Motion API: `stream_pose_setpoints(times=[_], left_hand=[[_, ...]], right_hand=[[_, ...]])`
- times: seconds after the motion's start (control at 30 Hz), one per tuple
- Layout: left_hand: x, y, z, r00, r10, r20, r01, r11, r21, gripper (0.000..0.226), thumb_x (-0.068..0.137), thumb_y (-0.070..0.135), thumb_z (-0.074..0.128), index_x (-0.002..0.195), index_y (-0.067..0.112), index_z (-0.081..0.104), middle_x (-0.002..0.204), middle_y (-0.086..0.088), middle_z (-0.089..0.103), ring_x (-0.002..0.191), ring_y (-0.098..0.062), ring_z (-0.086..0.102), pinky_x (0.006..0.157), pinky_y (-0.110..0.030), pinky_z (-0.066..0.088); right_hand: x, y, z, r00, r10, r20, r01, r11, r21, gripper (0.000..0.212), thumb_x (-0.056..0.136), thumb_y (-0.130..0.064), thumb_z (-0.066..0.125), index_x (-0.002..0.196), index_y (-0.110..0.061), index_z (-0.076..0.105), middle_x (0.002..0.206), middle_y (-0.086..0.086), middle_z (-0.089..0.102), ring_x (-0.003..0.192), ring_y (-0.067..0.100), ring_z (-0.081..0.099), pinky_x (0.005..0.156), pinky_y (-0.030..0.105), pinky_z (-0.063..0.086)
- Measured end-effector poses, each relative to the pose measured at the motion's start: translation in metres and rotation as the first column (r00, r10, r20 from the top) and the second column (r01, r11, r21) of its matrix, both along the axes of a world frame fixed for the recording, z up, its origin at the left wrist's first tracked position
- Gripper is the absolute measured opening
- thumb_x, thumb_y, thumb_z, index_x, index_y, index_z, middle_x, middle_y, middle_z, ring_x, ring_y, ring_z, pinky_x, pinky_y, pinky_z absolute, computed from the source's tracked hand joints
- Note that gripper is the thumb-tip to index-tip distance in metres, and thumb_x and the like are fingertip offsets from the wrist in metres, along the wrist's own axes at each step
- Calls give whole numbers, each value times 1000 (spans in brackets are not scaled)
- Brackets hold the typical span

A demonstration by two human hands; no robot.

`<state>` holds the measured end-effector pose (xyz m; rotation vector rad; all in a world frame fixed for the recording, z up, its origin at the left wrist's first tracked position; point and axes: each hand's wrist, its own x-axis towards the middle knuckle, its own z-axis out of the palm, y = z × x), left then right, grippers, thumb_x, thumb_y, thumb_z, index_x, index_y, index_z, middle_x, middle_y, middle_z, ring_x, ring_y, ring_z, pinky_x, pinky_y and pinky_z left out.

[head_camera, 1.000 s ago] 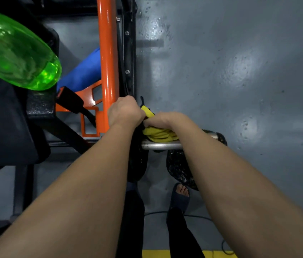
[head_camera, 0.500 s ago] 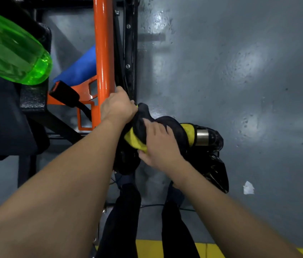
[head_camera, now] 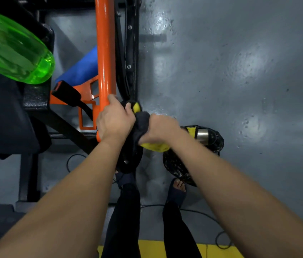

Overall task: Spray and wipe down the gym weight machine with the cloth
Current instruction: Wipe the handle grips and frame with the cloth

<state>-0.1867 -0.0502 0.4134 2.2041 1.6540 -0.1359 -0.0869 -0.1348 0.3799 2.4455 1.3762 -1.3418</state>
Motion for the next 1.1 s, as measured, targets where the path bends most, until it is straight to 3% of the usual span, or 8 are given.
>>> stream_pose_setpoints(times=[0.07, 0.13, 0.23, 0.4, 0.73, 0.83, 0.97, 1.1], left_hand=[[-1, 0, 0, 1000, -4, -1, 4, 1000, 5, 40, 103, 38, 52, 132, 11, 46, 113, -21, 67, 105, -45, 64, 85, -46, 48], [-2, -3, -1, 1000, -9, 1, 9, 1000, 23, 38, 104, 38, 51, 132, 12, 47, 111, -19, 67, 103, -44, 64, 80, -43, 44], [-5, -5, -3, 1000, -3, 3, 3, 999, 41, 37, 104, 39, 50, 131, 15, 48, 108, -17, 68, 101, -43, 65, 79, -40, 41], [-3, -4, 0, 1000, -2, 8, 2, 1000, 30, 34, 104, 40, 50, 129, 17, 47, 107, -14, 67, 100, -42, 65, 82, -43, 47], [-2, -6, 3, 1000, -29, 3, 28, 999, 31, 31, 104, 36, 50, 126, 14, 49, 105, -17, 66, 99, -43, 65, 75, -40, 39], [-3, -7, 1, 999, -34, 1, 34, 998, 47, 31, 104, 36, 50, 125, 13, 49, 105, -20, 67, 98, -45, 65, 74, -42, 40], [-5, -9, 0, 999, -36, 10, 35, 998, 52, 31, 103, 35, 50, 125, 12, 49, 107, -21, 67, 100, -45, 64, 75, -42, 40], [-4, -9, 2, 999, -39, 19, 38, 998, 54, 31, 104, 34, 51, 125, 12, 49, 108, -20, 66, 100, -44, 65, 78, -43, 43]], right_hand=[[28, 17, -17, 928, -154, -340, 83, 973, -215, 43, 78, -64, 66, 93, -25, 69, 100, 1, 73, 81, 16, 65, 71, 25, 49], [45, 19, -37, 811, -332, -482, 168, 921, -352, 53, 81, -72, 62, 99, -23, 72, 110, 2, 73, 94, 14, 66, 87, 25, 49], [59, 11, -57, 862, -385, -330, 229, 875, -426, 67, 75, -78, 61, 112, -24, 72, 110, 5, 66, 106, 24, 61, 105, 40, 42], [60, 8, -62, 807, -404, -431, 230, 887, -402, 50, 82, -66, 54, 82, -21, 75, 96, 5, 73, 92, 23, 66, 103, 41, 45], [112, -54, -21, 717, -564, -410, 429, 820, -378, 42, 105, -44, 39, 81, -20, 63, 74, 3, 65, 64, 16, 59, 65, 25, 44], [115, -80, -23, 457, -741, -492, 653, 655, -380, 47, 108, -45, 35, 93, -18, 71, 80, -3, 77, 65, 9, 70, 70, 21, 52], [102, -99, -29, 145, -779, -610, 881, 382, -278, 49, 108, -45, 36, 126, -15, 71, 115, -5, 75, 93, 3, 73, 83, 21, 57], [75, -120, -31, -353, -661, -662, 933, -197, -300, 60, 101, -65, 36, 125, -22, 70, 116, 3, 76, 98, 19, 74, 81, 33, 59]])
